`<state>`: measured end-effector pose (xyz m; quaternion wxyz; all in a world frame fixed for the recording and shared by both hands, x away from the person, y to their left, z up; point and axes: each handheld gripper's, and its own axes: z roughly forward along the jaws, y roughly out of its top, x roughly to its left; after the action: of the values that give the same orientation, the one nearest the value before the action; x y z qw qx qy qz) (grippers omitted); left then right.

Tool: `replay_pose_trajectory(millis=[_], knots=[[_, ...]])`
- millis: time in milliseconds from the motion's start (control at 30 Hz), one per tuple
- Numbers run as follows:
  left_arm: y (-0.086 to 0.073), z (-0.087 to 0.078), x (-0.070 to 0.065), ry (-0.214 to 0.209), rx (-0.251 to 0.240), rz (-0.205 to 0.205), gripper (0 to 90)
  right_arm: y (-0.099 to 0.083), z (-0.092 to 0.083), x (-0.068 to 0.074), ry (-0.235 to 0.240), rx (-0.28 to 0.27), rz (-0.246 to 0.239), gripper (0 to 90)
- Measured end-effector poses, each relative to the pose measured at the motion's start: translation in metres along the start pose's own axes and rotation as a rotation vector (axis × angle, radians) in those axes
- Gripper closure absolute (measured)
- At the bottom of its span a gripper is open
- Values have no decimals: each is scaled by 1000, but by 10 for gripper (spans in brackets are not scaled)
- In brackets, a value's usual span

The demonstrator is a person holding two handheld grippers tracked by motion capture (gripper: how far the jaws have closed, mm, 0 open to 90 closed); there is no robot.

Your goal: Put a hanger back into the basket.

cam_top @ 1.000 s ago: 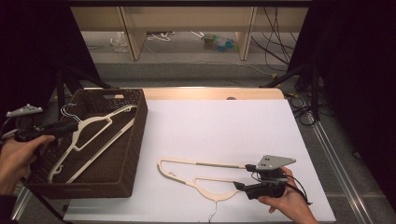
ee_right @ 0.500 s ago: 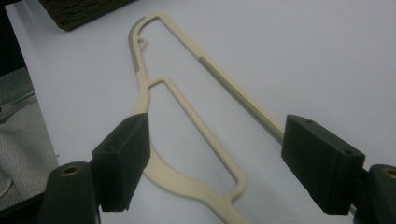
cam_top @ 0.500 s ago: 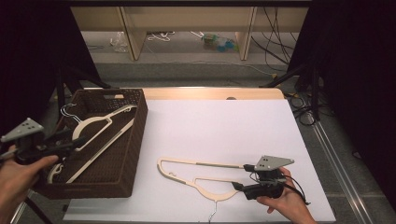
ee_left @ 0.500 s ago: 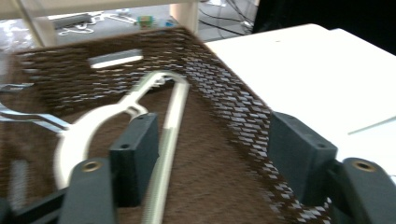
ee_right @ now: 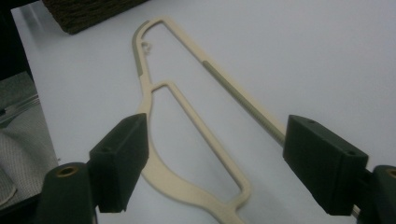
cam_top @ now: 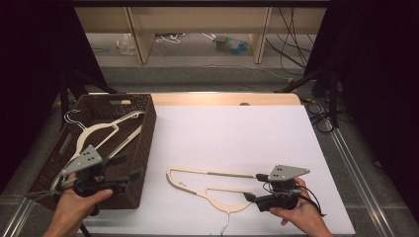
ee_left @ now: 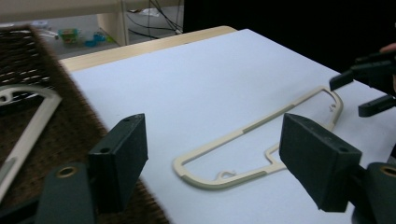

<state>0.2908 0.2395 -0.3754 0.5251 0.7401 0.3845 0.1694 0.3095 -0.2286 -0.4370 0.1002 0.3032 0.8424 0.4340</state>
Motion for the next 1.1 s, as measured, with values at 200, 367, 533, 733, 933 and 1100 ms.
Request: replay_pose_trajectory(millis=[200,367,533,733,933,1100], knots=[[-10,15,-18,-4,-9,7,189,-1,-1,-2,-10,-15,17,200],[-24,26,-28,-26,-10,6,184,-2,2,-2,4,-8,8,199],[-41,39,-43,-63,28,26,180,-1,1,-1,-15,-14,9,200],[-51,49,-57,-87,63,113,179,-2,6,-3,2,4,-3,208],[-58,52,-61,-113,48,99,171,-3,10,-6,-3,33,-7,211],[-60,54,-61,-113,55,122,167,-4,14,-11,-12,71,-16,176]])
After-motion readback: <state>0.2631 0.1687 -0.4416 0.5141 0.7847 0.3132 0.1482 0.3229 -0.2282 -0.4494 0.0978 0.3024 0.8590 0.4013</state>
